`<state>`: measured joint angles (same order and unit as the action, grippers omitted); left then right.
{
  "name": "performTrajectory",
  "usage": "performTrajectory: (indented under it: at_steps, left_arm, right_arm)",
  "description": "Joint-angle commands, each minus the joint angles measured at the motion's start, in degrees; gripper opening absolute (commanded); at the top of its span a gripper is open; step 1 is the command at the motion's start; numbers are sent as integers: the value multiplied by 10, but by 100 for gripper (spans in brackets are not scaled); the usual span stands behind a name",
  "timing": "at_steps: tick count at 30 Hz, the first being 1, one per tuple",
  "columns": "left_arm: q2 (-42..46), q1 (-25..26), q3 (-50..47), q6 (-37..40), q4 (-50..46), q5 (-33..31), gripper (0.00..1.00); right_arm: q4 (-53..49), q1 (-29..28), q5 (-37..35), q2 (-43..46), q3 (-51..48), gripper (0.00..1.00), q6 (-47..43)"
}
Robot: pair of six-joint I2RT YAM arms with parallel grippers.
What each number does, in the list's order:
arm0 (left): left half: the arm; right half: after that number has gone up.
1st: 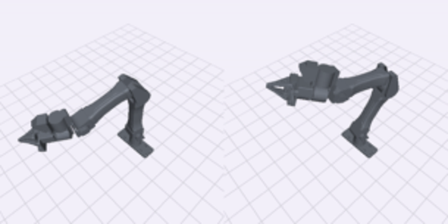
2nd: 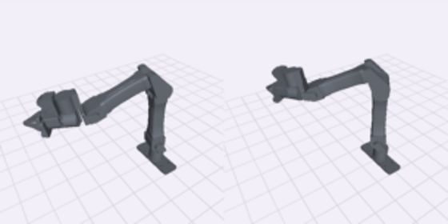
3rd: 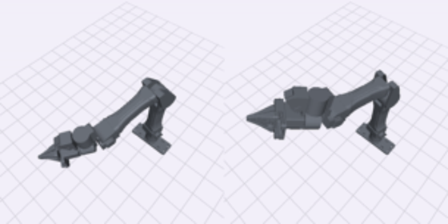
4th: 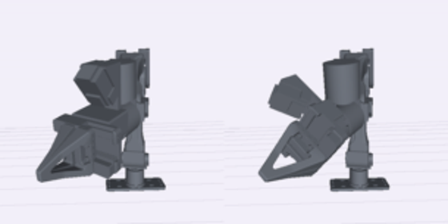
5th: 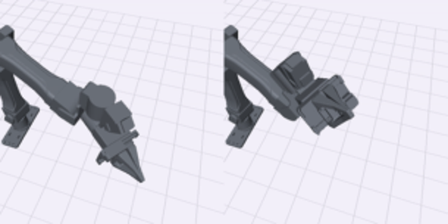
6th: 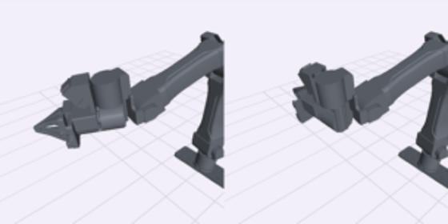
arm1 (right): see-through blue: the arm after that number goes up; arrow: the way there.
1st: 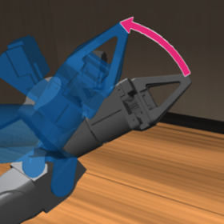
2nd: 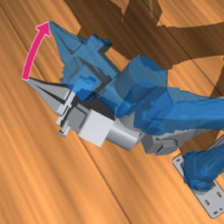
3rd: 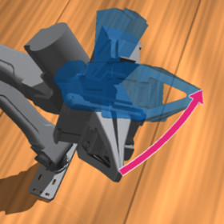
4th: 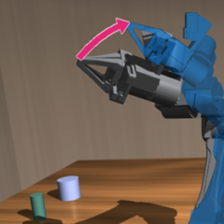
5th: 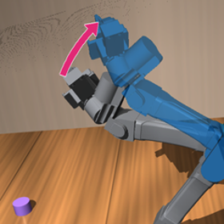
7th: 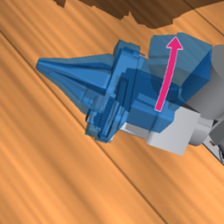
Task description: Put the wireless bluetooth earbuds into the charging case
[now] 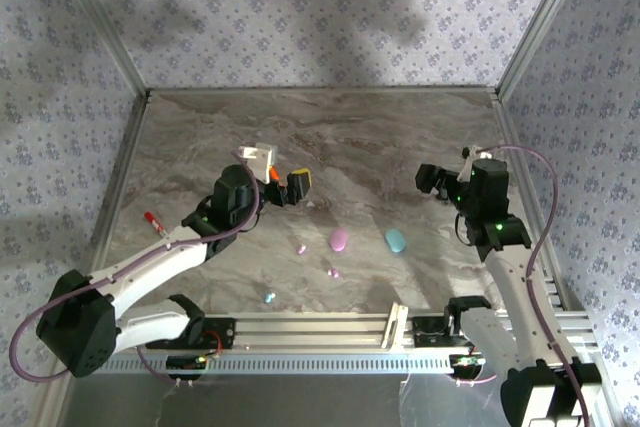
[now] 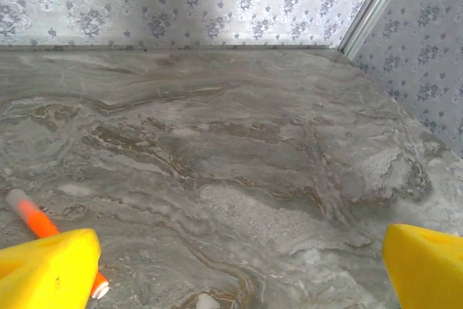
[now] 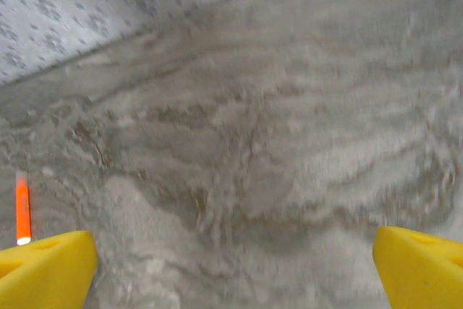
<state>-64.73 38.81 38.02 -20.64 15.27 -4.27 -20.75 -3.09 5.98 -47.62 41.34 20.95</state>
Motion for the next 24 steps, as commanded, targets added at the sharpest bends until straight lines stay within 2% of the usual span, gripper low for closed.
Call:
performTrajectory:
  at_steps: [1,4,7,10,15,19,24]
  left_arm:
    - [5,1,23,-1,-34,-2,100]
    - [15,1,29,14,-87,-14,100]
    - [19,1,7,49,-87,-2,100]
    - [20,1,-22,57,-60,0,100]
    - [22,0,-12,67,-82,0,100]
    - [58,-11,-50,27,-63,-57,100]
    - [97,-73,-92,-32,-38,-9,100]
  right_arm:
    - [-66,18,54,7,-23,100,48]
    - [-53,20,93,-14,-32,100,46]
    - [-61,3,99,-63,-23,100,37]
    - [-75,-34,90,-108,-20,100,26]
    - [-79,-101,69,-149,-32,94,29]
    - [-105,-145,40,-193,-20,90,37]
    - [-125,-172,20,-240,-12,85,44]
